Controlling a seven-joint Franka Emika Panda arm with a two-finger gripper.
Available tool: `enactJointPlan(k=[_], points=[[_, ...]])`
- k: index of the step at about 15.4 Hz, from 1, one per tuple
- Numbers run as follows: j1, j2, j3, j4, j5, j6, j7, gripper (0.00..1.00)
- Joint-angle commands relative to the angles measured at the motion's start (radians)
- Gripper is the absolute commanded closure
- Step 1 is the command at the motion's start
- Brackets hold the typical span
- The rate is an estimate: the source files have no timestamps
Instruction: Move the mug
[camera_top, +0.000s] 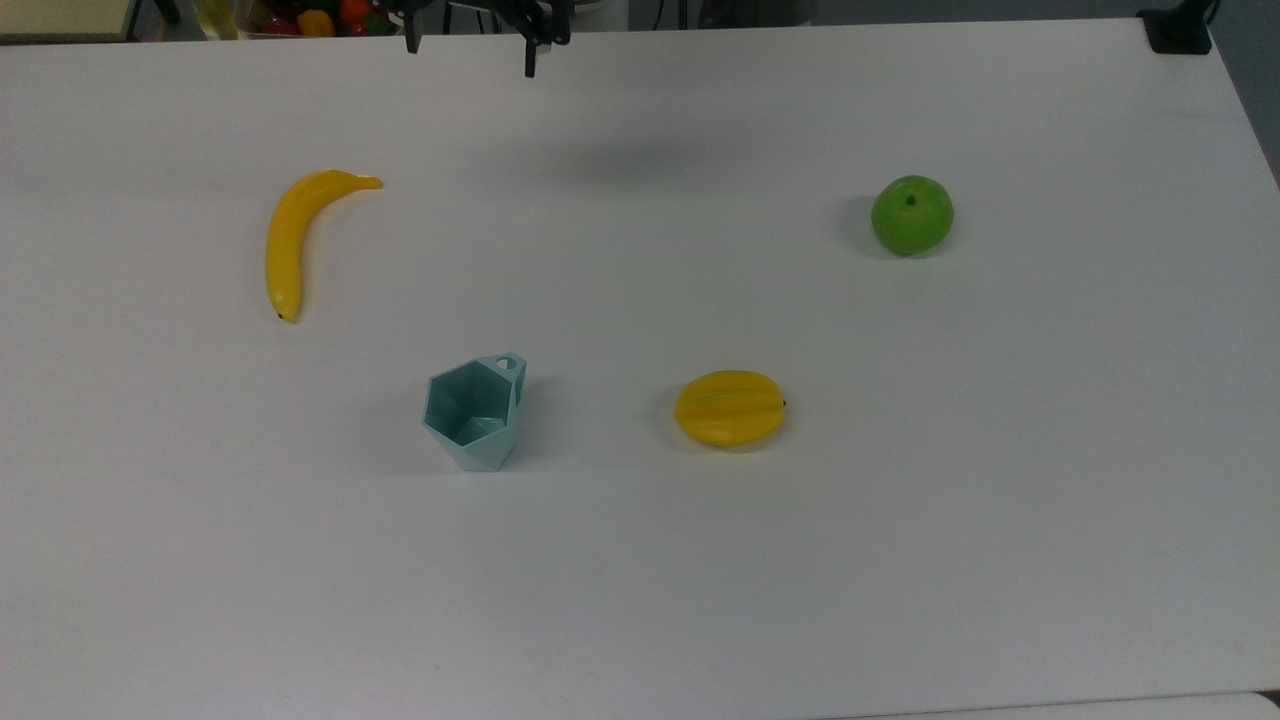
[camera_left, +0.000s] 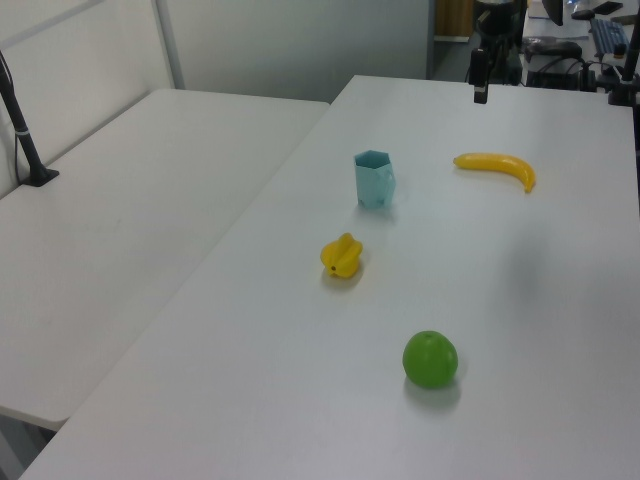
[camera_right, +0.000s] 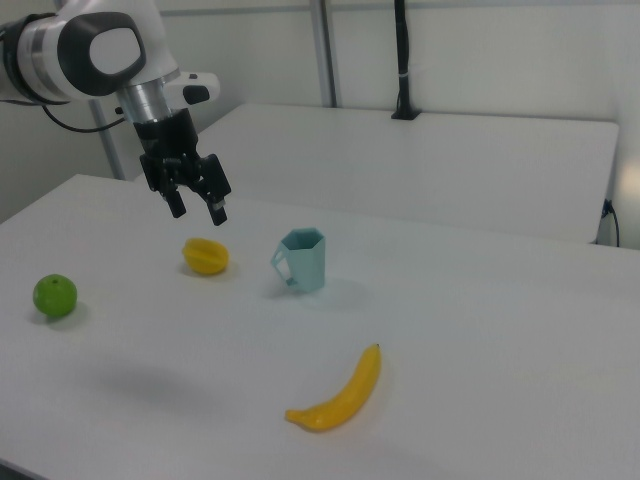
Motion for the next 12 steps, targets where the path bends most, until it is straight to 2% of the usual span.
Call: enactJointPlan(k=[1, 8, 12], points=[[0.002, -0.009, -0.005, -0.021, 0.005, 0.014, -0.001, 0.00], [0.004, -0.004, -0.005, -0.032, 0.007, 0.065, -0.001, 0.00], [0.007, 0.060, -0.005, -0.032, 0.018, 0.191, 0.054, 0.00]])
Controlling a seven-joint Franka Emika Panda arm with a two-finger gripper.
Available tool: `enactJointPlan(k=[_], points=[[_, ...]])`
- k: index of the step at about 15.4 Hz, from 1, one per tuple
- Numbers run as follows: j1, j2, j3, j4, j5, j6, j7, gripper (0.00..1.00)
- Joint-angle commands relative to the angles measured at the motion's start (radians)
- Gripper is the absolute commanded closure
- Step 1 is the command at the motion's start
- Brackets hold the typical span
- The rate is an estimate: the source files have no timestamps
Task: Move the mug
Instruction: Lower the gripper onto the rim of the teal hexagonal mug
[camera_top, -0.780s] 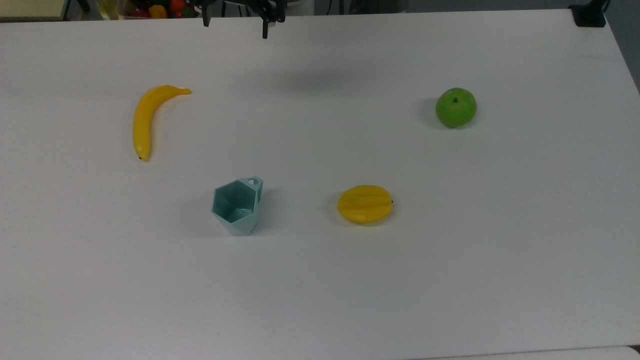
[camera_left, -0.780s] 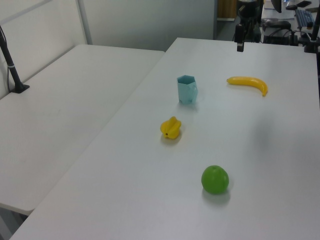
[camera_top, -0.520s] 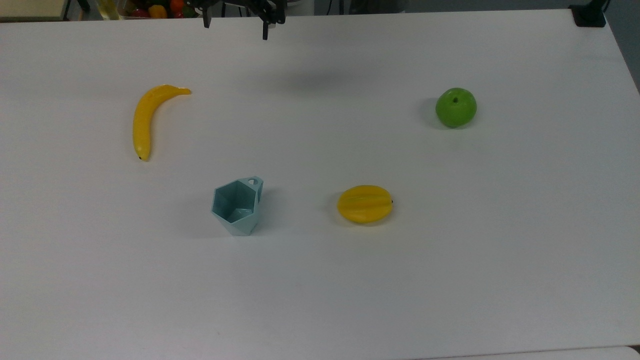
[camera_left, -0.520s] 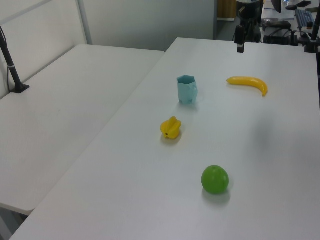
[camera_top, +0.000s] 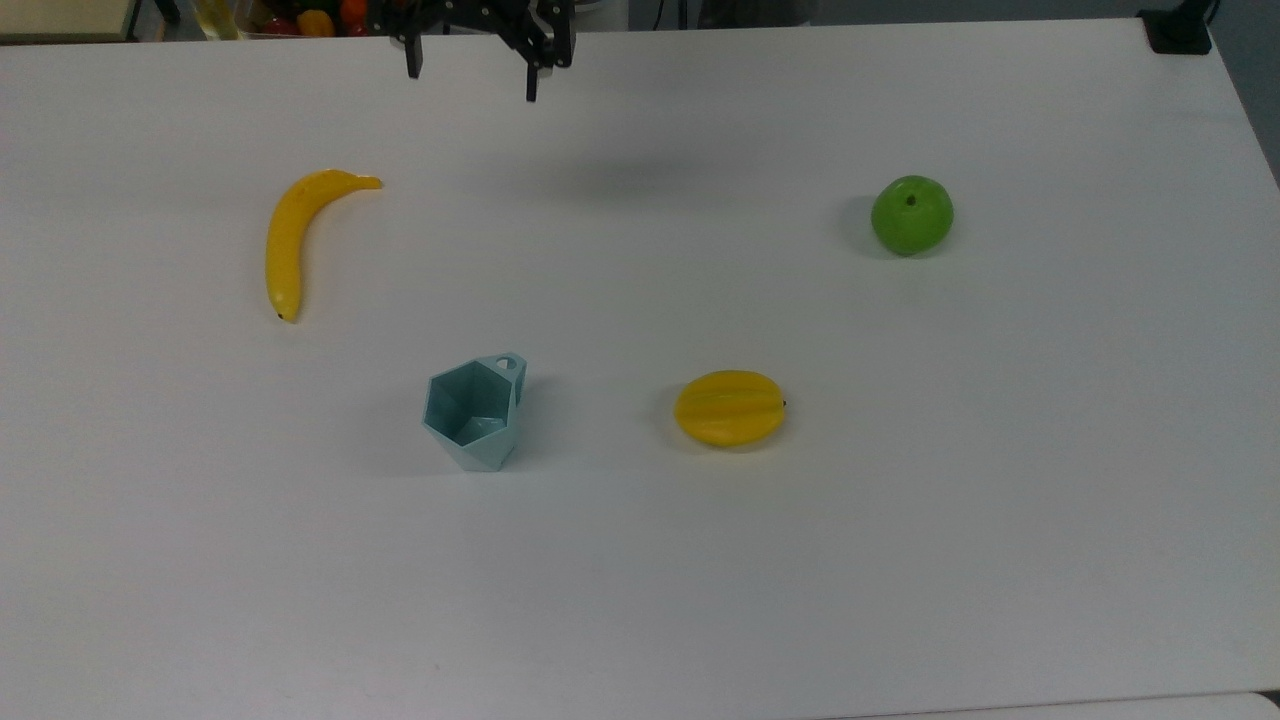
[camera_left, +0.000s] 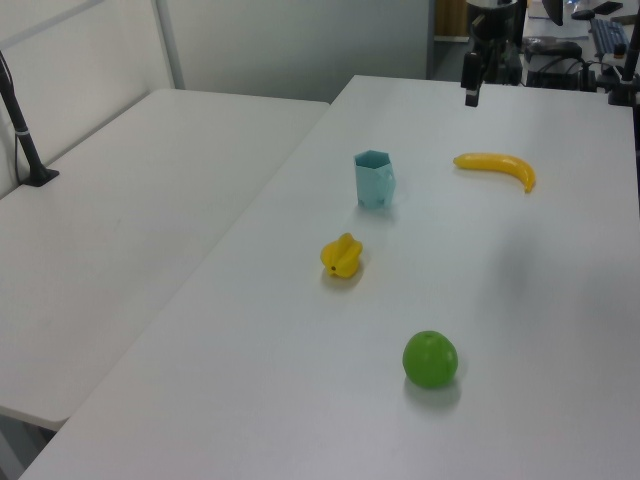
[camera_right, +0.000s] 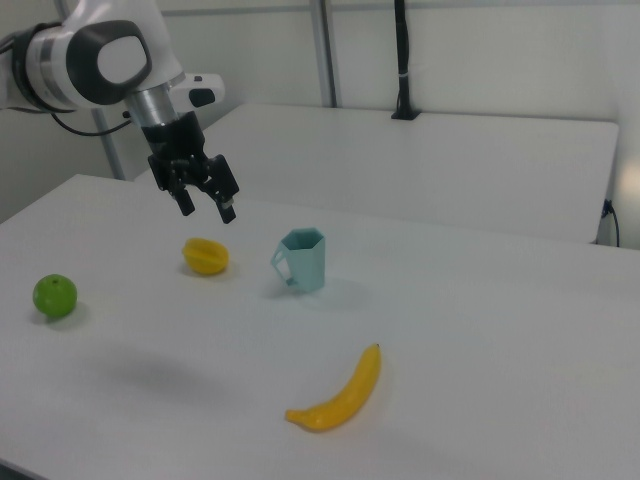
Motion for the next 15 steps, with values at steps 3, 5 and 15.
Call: enactJointPlan(k=[3, 5, 15], points=[[0.007, 0.111, -0.004, -0.016, 0.020, 0.233, 0.216, 0.00], [0.009, 0.177, -0.004, -0.011, 0.010, 0.323, 0.329, 0.00], [0.029, 0.415, -0.002, 0.010, -0.133, 0.609, 0.661, 0.07]])
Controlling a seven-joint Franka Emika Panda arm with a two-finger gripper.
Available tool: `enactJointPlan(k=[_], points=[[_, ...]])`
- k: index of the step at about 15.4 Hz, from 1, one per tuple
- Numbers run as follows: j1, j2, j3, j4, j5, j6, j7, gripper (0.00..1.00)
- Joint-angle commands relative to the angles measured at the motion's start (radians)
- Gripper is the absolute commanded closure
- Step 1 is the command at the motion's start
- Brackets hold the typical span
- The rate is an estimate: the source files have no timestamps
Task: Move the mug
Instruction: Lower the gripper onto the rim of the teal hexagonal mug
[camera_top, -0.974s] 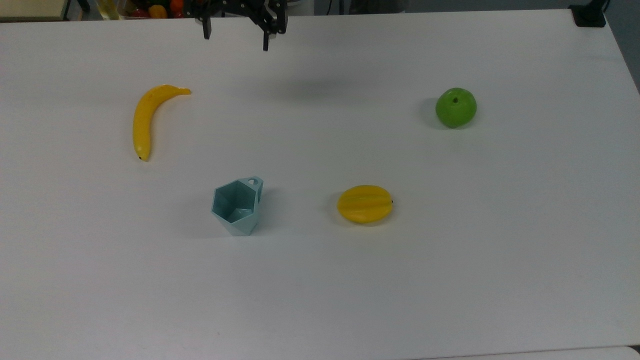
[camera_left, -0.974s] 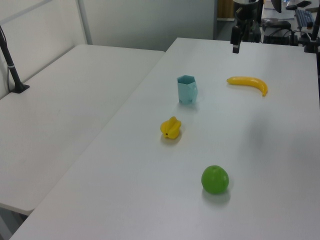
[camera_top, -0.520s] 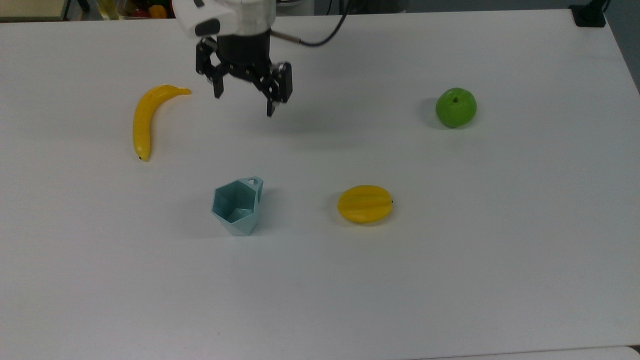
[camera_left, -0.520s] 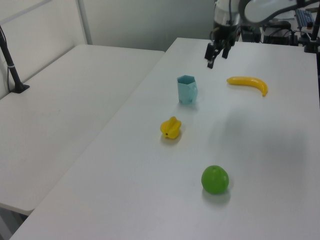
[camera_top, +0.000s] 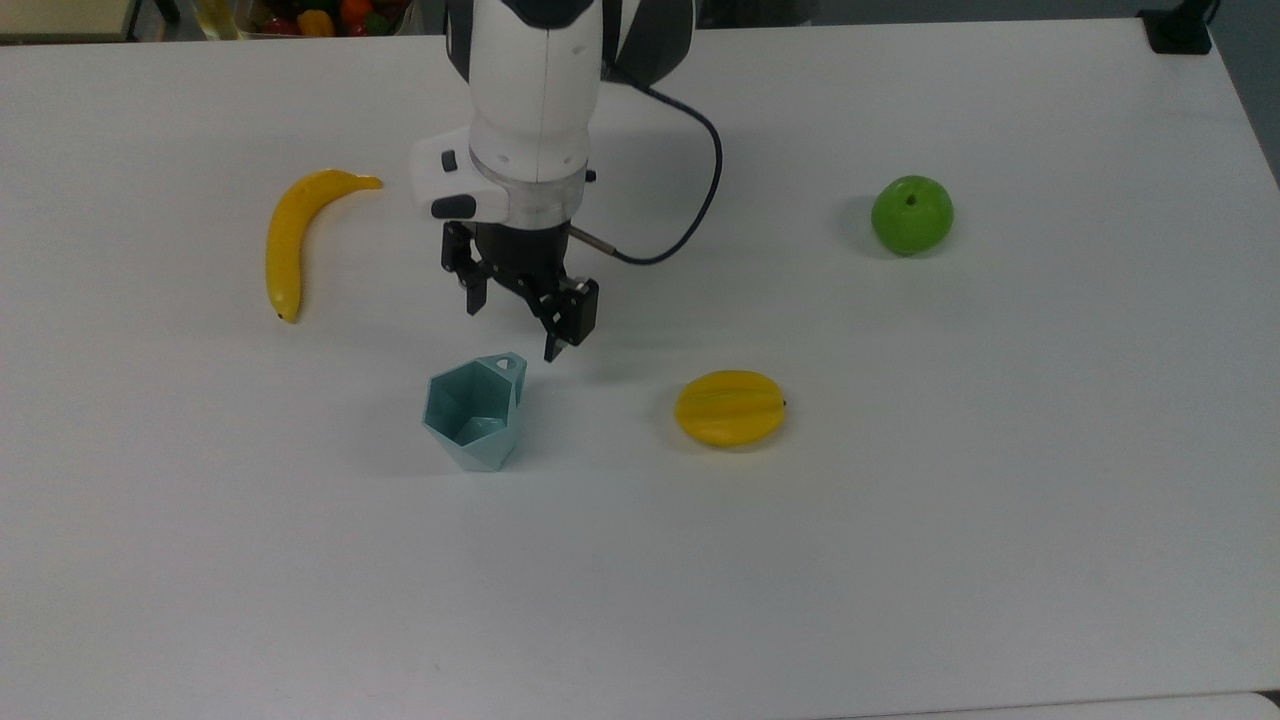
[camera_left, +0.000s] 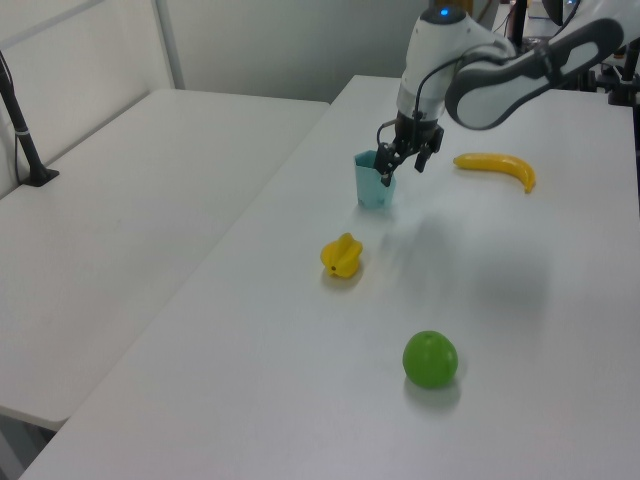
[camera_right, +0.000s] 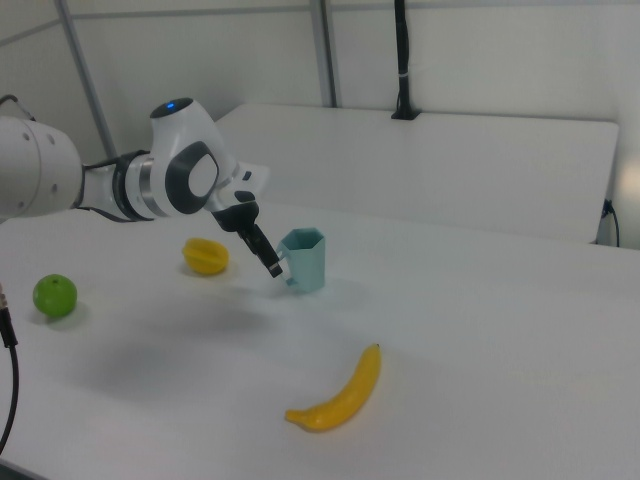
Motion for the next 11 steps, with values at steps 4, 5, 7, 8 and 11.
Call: enactJointPlan(k=[4, 5, 7, 8, 11], points=[[0.009, 0.075, -0.004, 0.032, -0.083, 0.112, 0.074, 0.50], [0.007, 0.077, -0.004, 0.032, -0.083, 0.125, 0.074, 0.62], [0.009, 0.086, -0.004, 0.032, -0.086, 0.135, 0.074, 0.76], [0.009, 0.088, -0.004, 0.031, -0.094, 0.135, 0.074, 0.82], [0.010, 0.085, -0.004, 0.023, -0.127, 0.132, 0.071, 1.00]])
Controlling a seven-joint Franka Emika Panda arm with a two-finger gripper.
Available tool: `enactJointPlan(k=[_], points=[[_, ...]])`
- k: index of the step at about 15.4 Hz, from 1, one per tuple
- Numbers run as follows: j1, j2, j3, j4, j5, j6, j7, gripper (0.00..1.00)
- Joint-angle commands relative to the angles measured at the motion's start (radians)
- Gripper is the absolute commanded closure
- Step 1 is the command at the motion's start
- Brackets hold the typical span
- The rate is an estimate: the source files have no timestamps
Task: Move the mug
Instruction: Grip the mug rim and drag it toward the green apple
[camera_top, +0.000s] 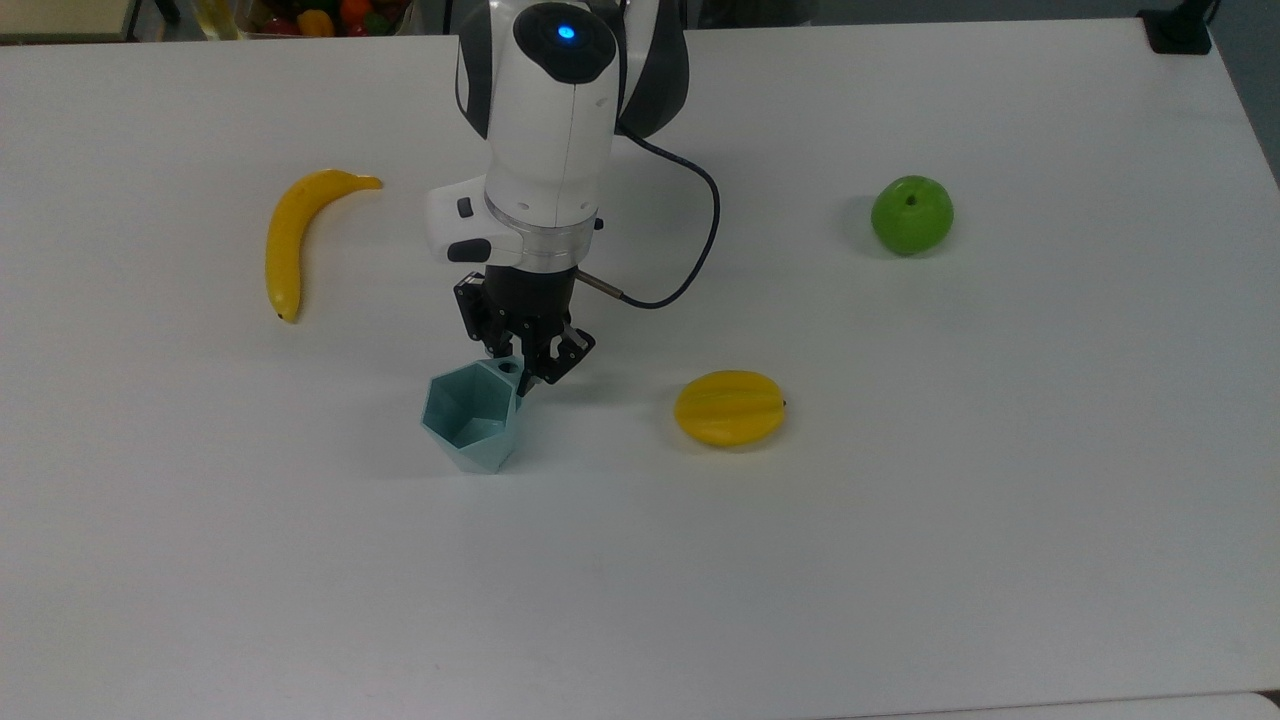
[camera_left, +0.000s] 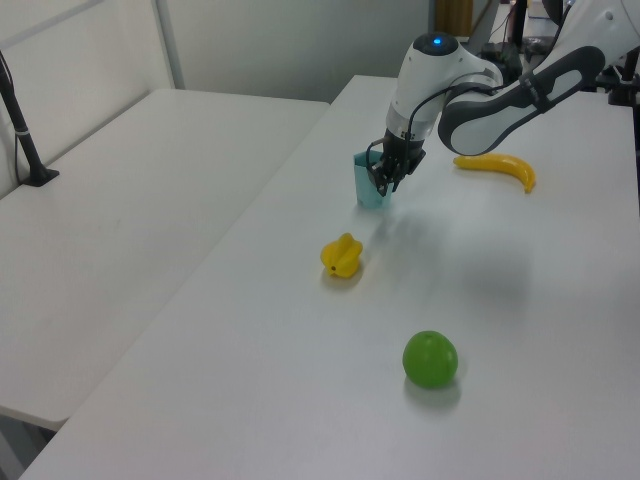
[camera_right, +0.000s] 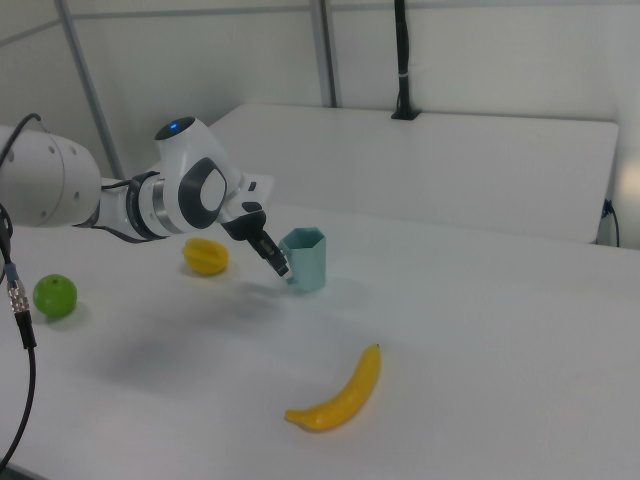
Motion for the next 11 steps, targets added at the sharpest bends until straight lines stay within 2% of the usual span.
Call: enactJointPlan(k=[1, 3, 7, 11], points=[[0.010, -0.008, -0.005, -0.006, -0.053, 0.012, 0.020, 1.00], [0.008, -0.058, -0.003, -0.044, -0.073, 0.007, 0.017, 1.00], [0.008, -0.256, 0.005, -0.244, -0.082, -0.026, -0.122, 1.00], [0.001, -0.391, 0.038, -0.415, -0.078, -0.026, -0.240, 1.00]])
